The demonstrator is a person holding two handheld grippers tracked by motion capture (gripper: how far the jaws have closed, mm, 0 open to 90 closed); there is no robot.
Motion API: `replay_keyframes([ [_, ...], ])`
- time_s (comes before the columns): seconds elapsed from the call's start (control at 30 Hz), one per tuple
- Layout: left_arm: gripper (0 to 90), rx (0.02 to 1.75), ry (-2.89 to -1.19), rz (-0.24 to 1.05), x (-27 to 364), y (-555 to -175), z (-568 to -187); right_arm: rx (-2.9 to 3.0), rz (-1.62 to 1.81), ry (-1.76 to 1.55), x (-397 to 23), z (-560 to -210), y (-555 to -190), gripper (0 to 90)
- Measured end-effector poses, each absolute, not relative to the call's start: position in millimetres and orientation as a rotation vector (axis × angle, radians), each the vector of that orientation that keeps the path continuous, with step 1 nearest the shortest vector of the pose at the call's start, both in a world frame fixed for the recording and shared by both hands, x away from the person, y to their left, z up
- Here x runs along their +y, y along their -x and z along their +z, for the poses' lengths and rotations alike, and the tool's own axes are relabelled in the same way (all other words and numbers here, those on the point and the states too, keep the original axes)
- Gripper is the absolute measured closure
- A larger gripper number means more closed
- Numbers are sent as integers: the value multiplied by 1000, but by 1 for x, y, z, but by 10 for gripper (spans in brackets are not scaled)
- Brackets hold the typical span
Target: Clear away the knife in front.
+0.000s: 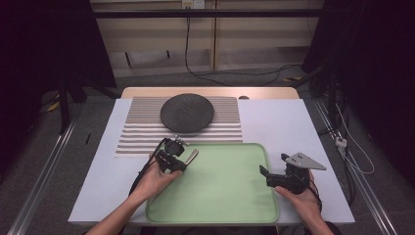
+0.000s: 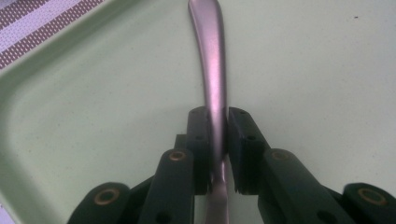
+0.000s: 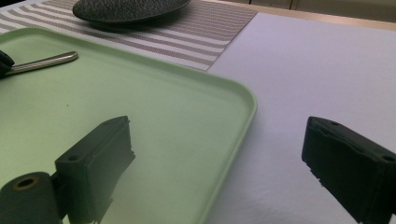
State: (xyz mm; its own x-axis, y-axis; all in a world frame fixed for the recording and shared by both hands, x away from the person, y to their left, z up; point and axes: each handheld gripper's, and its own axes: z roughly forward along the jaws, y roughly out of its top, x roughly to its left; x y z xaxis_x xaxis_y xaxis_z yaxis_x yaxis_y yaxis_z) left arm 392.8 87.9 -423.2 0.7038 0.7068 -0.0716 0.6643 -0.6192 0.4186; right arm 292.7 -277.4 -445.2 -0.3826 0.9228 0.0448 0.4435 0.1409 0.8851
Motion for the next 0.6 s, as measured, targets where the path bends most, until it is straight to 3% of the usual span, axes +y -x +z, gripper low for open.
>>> replay_keyframes([
  [0.47,782,941,-2479,168,98,-388,-426,1907,1196,-1309,-278,-446,-293,83],
  [0.6,680,931,-2458,213,102,-389,-425,1907,1197,-1311,-278,-446,-293,82],
])
